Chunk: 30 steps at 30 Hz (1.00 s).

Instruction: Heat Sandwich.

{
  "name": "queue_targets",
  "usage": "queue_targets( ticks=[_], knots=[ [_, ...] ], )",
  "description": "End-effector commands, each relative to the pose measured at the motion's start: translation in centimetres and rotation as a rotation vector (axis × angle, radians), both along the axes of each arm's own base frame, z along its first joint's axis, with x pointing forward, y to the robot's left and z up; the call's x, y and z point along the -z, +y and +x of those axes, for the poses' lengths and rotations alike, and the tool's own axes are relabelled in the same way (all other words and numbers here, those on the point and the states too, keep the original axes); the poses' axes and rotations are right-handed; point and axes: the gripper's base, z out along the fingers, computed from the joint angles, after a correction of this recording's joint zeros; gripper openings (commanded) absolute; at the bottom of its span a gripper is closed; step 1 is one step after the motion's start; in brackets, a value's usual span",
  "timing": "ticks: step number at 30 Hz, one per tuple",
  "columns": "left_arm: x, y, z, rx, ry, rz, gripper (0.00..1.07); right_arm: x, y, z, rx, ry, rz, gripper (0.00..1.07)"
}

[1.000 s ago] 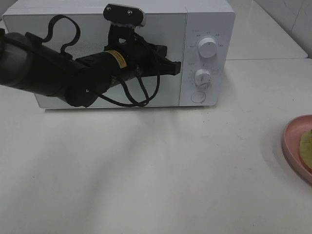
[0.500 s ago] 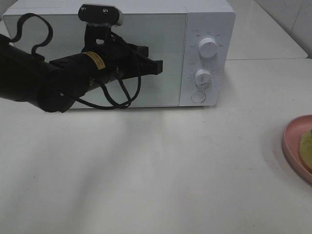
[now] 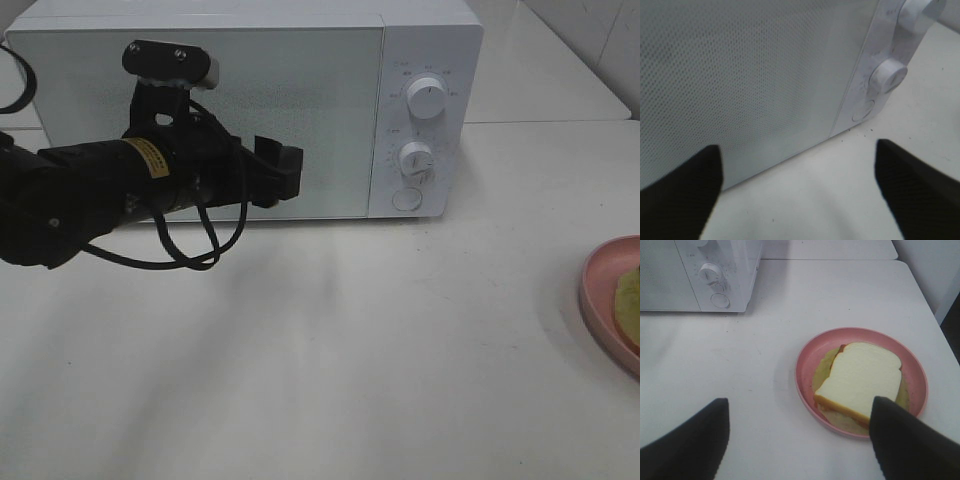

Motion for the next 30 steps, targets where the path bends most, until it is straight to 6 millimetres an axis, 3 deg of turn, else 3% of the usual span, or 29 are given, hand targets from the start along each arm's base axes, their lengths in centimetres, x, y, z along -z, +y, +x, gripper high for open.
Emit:
queue_targets(
  ticks=[1,13,20,25,30],
  knots=[
    [-0.6,0.3,-0.6,-0.005,0.054,0.015,1.01,0.0,-0.1,-0.4,0.008,-0.032,-0.007,0.75],
    [-2.4,2.6,-3.9,0.014,0.364,0.234,1.0,0.0,-0.1,-0.4,0.008,-0.032,-0.007,0.75],
    [-3.4,4.4,-4.0,-0.029,0.494,0.296,1.0,0.0,-0.1,-0.4,0.008,-0.032,-0.007,0.75],
    [-4.9,8.2,-3.6,-0.133,0.654,0.347,1.0,0.0,-0.1,-0.4,0.008,-0.032,-0.007,0.75],
    [-5.8,10.7,-3.8,-0.196,0.735,0.362,1.0,0.0,-0.1,-0.4,0.007,-0.032,-0.008,0.75]
  ],
)
